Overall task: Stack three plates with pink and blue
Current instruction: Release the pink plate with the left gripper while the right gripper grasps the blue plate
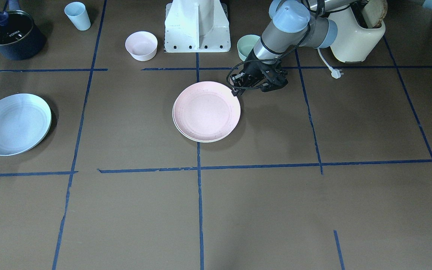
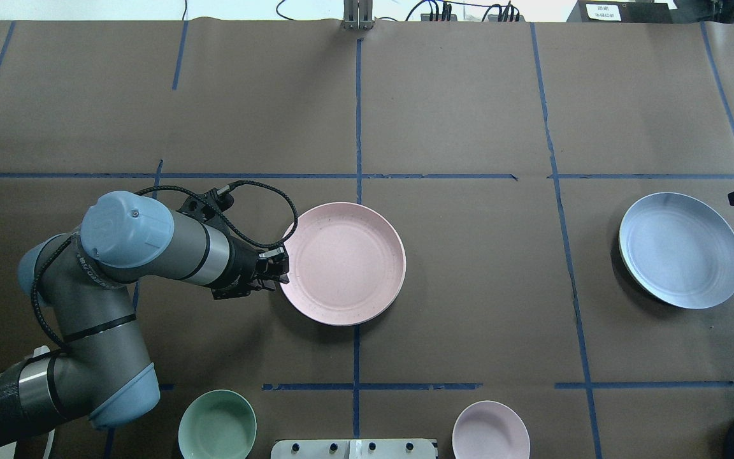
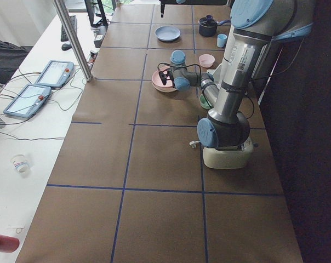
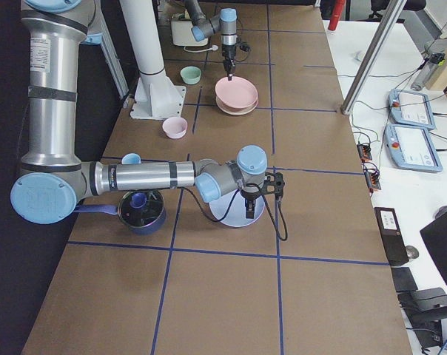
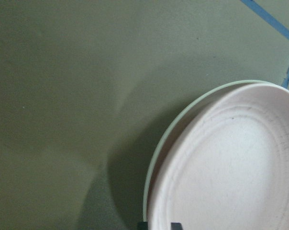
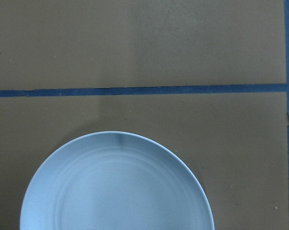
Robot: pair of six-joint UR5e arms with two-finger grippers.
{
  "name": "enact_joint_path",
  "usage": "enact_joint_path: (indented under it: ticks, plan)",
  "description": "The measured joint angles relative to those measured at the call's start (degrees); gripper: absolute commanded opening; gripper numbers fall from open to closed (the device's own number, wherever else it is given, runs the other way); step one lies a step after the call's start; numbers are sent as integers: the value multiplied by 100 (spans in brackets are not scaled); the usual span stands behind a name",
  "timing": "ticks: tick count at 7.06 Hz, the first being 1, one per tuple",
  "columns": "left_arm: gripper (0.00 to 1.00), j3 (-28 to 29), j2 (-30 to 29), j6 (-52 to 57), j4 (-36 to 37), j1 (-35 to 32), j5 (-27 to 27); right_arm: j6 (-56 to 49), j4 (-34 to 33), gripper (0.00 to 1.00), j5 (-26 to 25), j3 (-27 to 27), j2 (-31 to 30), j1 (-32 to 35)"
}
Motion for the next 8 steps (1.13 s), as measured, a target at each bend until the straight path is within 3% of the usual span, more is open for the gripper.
enact_joint_path:
  ticks: [3,8]
  plan:
    - [100,-77,17,10,10,-116,-13,66,322,100,-355,-109,-229,-331]
    - [100,-342,56,16,426,-319,-43,255,847,99,-571,-840,-305,-766]
